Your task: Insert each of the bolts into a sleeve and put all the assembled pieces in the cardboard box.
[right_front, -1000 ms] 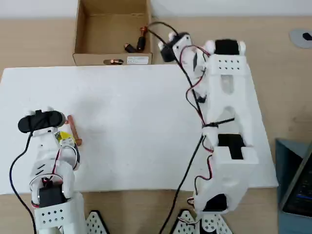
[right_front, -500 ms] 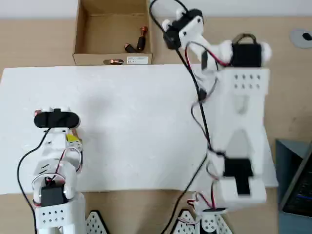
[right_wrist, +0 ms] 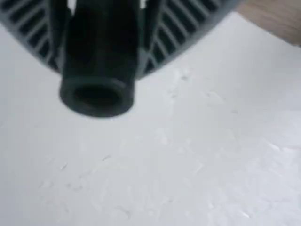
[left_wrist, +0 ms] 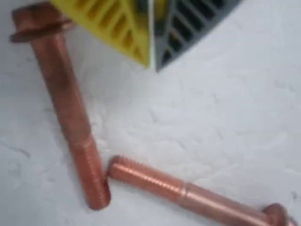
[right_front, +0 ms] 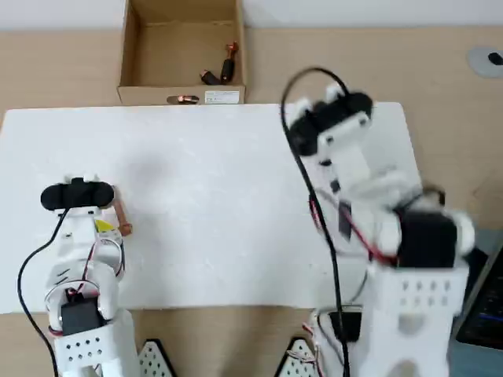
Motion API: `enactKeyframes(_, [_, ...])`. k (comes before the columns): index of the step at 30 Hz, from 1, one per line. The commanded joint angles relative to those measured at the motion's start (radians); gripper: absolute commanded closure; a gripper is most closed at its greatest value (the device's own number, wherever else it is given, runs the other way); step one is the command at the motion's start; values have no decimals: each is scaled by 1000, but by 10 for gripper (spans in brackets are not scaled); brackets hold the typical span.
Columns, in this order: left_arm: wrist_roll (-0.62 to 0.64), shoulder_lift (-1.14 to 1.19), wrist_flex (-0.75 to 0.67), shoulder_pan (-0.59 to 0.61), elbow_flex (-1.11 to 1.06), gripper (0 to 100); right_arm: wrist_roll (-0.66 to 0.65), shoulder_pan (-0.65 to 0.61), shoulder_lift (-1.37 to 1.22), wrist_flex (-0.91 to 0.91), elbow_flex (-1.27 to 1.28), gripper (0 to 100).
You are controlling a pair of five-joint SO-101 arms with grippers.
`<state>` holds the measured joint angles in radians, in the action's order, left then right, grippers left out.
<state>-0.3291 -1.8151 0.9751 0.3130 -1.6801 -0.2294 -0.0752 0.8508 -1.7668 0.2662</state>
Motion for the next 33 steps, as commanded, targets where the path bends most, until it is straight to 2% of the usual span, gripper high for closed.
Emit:
enactKeyframes(1, [77, -4, 23, 11, 37, 998, 84, 21, 122, -20, 76, 988])
enactKeyframes(8, [199, 90, 267, -6, 252, 998, 112, 153, 166, -8, 124, 988])
enactKeyframes(14, [362, 375, 275, 6, 505, 996, 114, 243, 171, -8, 127, 988])
enactKeyframes(23, [631, 963, 278, 8, 945, 995, 115, 255, 173, -6, 127, 988])
enactKeyframes(28, [738, 1267, 279, 11, 1077, 995, 150, 255, 173, -6, 127, 988])
enactKeyframes(33, [858, 1438, 279, 11, 1188, 994, 150, 255, 173, -8, 127, 988])
